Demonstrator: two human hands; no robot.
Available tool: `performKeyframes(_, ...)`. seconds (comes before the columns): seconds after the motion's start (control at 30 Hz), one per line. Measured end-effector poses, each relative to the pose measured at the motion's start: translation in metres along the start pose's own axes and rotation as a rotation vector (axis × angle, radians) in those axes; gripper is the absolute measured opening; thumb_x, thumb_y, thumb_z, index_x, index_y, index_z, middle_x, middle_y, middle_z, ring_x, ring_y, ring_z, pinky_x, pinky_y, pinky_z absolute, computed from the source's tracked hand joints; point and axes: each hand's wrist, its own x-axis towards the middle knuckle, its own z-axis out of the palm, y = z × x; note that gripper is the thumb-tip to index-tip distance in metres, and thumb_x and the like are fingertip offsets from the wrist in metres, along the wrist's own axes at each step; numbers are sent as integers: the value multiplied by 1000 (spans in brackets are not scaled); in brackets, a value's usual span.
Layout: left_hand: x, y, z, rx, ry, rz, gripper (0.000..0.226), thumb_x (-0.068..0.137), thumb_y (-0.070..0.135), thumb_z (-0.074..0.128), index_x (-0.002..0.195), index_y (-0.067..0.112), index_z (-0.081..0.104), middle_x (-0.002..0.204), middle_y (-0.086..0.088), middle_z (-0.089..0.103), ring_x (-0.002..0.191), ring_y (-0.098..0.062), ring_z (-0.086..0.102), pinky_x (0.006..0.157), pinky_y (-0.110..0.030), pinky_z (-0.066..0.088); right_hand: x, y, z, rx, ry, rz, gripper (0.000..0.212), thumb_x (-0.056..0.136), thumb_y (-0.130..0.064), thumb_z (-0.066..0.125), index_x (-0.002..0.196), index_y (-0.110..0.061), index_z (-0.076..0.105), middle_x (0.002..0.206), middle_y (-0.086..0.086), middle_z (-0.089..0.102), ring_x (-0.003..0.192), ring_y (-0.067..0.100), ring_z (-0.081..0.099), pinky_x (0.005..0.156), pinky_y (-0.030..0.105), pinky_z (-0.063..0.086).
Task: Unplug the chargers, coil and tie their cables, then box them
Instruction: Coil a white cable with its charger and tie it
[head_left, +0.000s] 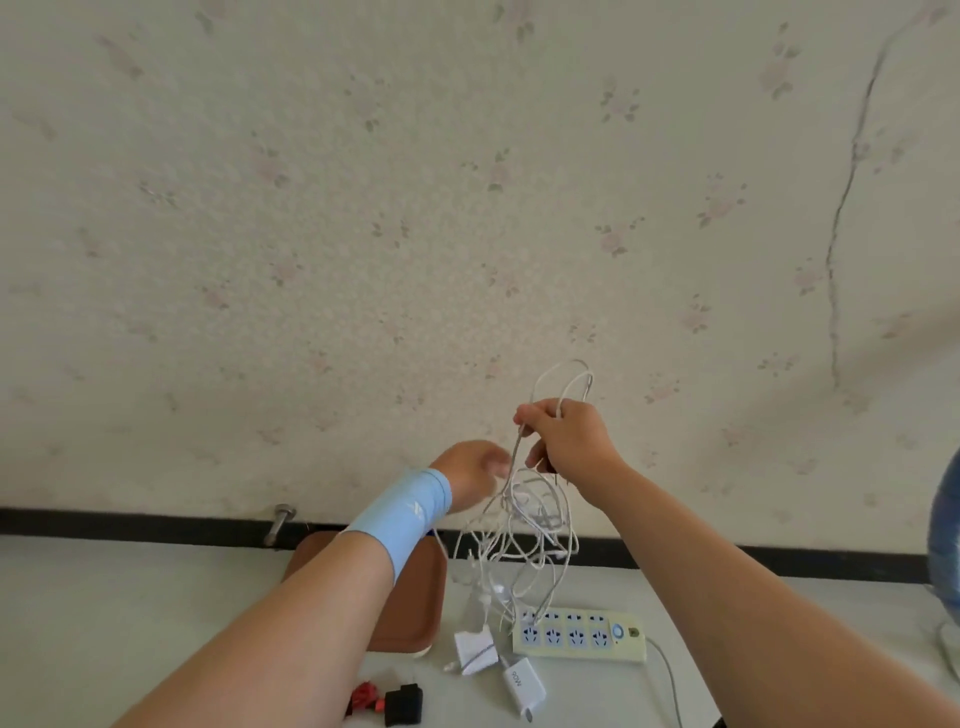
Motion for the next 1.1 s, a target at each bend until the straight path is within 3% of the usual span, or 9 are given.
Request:
performKeyframes(0.07,-3,-2,5,162,-124,57,36,95,11,54,130,16,61,131,-6,62,120,-24,58,104,-33,44,-2,-8,2,102,-3,-3,23,100,-21,61,95,-1,71,82,7,69,54,20,63,49,29,49)
performKeyframes(0.17,-2,-5,8,100,-137,73,22,98,20,53,113,18,70,108,-4,72,98,-18,68,93,-32,53,-5,-13,7,211,-18,-8,21,100,-21,62,96,-2,70,82,8,68,60,22,65,52,31,51)
performKeyframes(0.27,-1,2,3,-72,10,40,24,101,19,45,100,13,68,89,-1,72,70,-13,65,71,-26,55,-3,-13,4,332,-11,3,31,103,-31,56,99,-4,71,89,9,72,60,22,64,53,32,51)
performKeyframes(0.4,1,9,-13,-326,301,95,25,102,20,43,95,13,66,71,0,70,56,-14,59,63,-28,47,-4,-2,-4,378,-175,51,52,103,-40,40,110,0,72,113,11,74,50,23,53,49,32,45)
performKeyframes(0.53,1,21,-22,-752,374,36,24,103,12,38,96,11,61,62,0,56,48,-12,46,52,-23,43,-7,5,-4,192,-348,61,58,91,-56,59,121,-8,68,110,6,74,48,19,53,47,28,43)
performKeyframes(0.63,-1,30,-35,-1107,306,19,20,104,11,37,94,12,54,62,-2,48,43,-9,36,40,-17,29,-12,7,3,-121,-433,66,41,86,-30,79,120,-12,68,79,-1,74,43,14,52,44,25,43)
performKeyframes(0.77,-7,32,-49,-1373,194,-40,14,102,7,44,95,12,55,61,-4,57,54,-13,44,46,-19,38,-9,18,13,-333,-414,67,17,88,-14,74,104,-12,71,94,7,74,44,12,54,45,27,48)
performKeyframes(0.97,-22,21,-49,-1092,215,30,16,95,1,58,107,10,51,86,-12,64,65,-15,60,54,-22,47,-4,8,18,-184,-155,92,23,100,-20,55,91,-8,72,68,7,73,43,18,49,42,27,44)
performKeyframes(1.1,-30,9,-32,-396,17,-106,29,96,10,55,124,14,54,105,-7,65,75,-15,62,64,-24,46,-4,-8,16,194,-91,124,23,104,-17,52,100,-1,68,55,4,52,44,20,47,44,31,45)
